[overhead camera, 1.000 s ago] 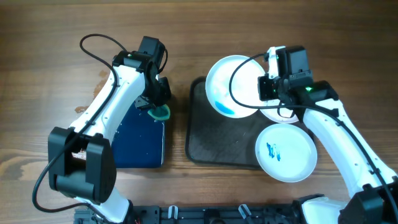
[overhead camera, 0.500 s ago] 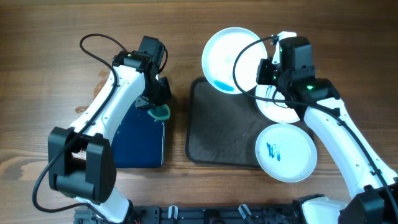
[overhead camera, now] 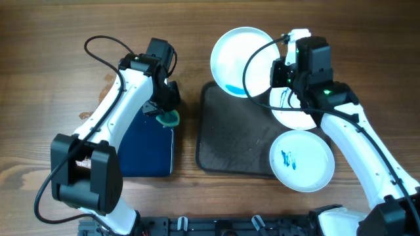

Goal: Clean dirty plates on tray and stack at the side
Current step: 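Lift the cleaned plate with the right gripper and carry it rightward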

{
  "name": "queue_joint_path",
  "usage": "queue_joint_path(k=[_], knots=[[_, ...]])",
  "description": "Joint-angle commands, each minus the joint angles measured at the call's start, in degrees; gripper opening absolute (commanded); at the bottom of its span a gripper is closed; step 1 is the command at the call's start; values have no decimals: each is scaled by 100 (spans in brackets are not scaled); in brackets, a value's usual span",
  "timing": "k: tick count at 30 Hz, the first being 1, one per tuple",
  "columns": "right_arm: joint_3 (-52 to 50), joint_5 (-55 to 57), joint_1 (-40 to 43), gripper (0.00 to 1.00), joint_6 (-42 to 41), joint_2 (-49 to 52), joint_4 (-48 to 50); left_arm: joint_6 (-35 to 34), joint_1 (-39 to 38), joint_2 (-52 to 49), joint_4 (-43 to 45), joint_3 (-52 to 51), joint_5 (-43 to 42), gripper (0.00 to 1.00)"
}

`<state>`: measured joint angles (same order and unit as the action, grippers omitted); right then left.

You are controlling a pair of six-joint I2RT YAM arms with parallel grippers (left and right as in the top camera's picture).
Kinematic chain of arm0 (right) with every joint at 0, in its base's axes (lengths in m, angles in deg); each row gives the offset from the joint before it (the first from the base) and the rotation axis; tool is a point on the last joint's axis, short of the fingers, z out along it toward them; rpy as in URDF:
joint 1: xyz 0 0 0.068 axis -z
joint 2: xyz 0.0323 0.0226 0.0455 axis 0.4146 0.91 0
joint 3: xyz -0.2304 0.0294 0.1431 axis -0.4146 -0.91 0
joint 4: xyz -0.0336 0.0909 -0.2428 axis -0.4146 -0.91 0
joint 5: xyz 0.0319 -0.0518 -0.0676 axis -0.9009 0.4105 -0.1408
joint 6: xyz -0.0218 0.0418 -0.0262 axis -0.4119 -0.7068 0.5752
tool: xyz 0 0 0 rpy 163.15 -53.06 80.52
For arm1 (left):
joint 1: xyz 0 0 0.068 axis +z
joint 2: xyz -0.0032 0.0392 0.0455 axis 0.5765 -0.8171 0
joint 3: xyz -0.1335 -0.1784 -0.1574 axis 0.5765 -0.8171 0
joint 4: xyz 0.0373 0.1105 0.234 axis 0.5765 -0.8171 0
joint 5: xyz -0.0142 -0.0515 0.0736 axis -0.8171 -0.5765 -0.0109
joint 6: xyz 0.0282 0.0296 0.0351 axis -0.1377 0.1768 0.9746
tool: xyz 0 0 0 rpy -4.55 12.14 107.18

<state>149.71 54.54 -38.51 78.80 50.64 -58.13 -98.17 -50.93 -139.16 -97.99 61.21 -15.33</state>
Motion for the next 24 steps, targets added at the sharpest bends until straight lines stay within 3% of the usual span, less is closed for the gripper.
queue_joint_path(k=[1,10,24], knots=[[273,404,-168,5,514,-278,57,-33,24,131,13,90,76,4],[273,1049,-522,4,610,-398,-160,-33,26,131,11,90,76,4],[273,2074,-568,4,1698,-883,-634,-31,26,131,13,90,79,4]])
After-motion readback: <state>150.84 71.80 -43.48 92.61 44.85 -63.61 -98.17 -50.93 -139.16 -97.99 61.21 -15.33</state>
